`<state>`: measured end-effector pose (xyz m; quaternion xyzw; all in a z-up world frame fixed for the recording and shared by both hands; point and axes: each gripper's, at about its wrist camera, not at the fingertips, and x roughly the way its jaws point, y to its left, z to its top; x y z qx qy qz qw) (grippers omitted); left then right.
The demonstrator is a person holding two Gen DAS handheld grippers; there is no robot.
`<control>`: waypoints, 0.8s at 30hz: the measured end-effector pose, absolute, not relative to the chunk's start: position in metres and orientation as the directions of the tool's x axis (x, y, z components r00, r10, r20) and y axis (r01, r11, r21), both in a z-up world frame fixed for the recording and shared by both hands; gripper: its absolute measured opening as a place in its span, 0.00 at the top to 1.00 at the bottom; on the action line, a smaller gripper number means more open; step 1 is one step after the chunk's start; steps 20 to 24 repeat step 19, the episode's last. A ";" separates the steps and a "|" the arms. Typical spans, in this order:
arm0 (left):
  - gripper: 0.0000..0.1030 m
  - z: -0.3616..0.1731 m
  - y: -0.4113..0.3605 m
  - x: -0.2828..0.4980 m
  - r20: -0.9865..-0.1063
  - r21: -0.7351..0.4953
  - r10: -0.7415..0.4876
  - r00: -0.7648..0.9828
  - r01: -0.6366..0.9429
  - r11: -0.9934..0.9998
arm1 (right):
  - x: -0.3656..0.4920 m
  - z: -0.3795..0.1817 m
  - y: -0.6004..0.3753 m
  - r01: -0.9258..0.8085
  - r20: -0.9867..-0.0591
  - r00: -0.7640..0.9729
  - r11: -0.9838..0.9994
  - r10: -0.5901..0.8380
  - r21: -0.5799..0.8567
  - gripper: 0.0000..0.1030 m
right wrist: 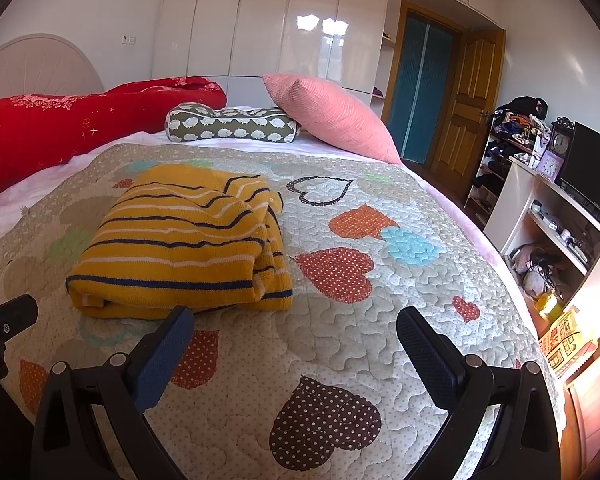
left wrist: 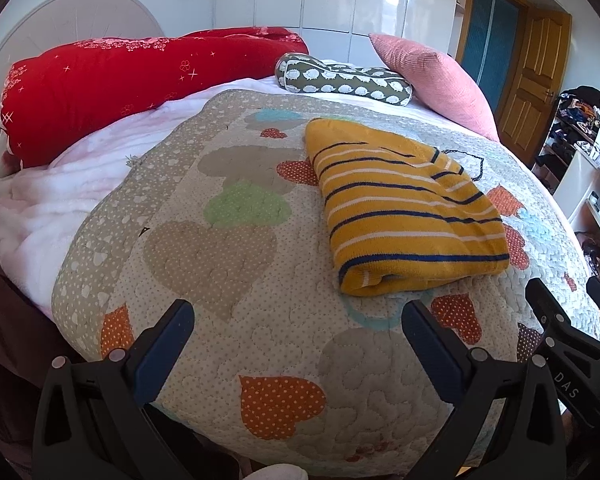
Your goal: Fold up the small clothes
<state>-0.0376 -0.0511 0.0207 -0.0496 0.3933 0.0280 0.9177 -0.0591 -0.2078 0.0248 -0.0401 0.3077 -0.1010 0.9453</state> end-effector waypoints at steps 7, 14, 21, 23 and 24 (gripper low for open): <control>0.00 0.013 -0.051 -0.034 -0.743 -0.087 -0.010 0.669 -0.082 0.993 | -0.056 0.022 -0.193 0.117 -0.565 0.800 0.976 -0.203 -0.184 0.01; 0.00 0.007 -0.048 -0.033 -0.762 -0.105 -0.025 0.647 -0.085 0.991 | -0.053 0.018 -0.184 0.071 -0.571 0.803 0.979 -0.171 -0.193 0.01; 0.00 0.005 -0.048 -0.033 -0.773 -0.104 -0.025 0.633 -0.088 0.991 | -0.050 0.017 -0.184 0.047 -0.590 0.794 0.983 -0.144 -0.177 0.01; 0.00 0.005 -0.048 -0.033 -0.773 -0.104 -0.025 0.633 -0.088 0.991 | -0.050 0.017 -0.184 0.047 -0.590 0.794 0.983 -0.144 -0.177 0.01; 0.00 0.005 -0.048 -0.033 -0.773 -0.104 -0.025 0.633 -0.088 0.991 | -0.050 0.017 -0.184 0.047 -0.590 0.794 0.983 -0.144 -0.177 0.01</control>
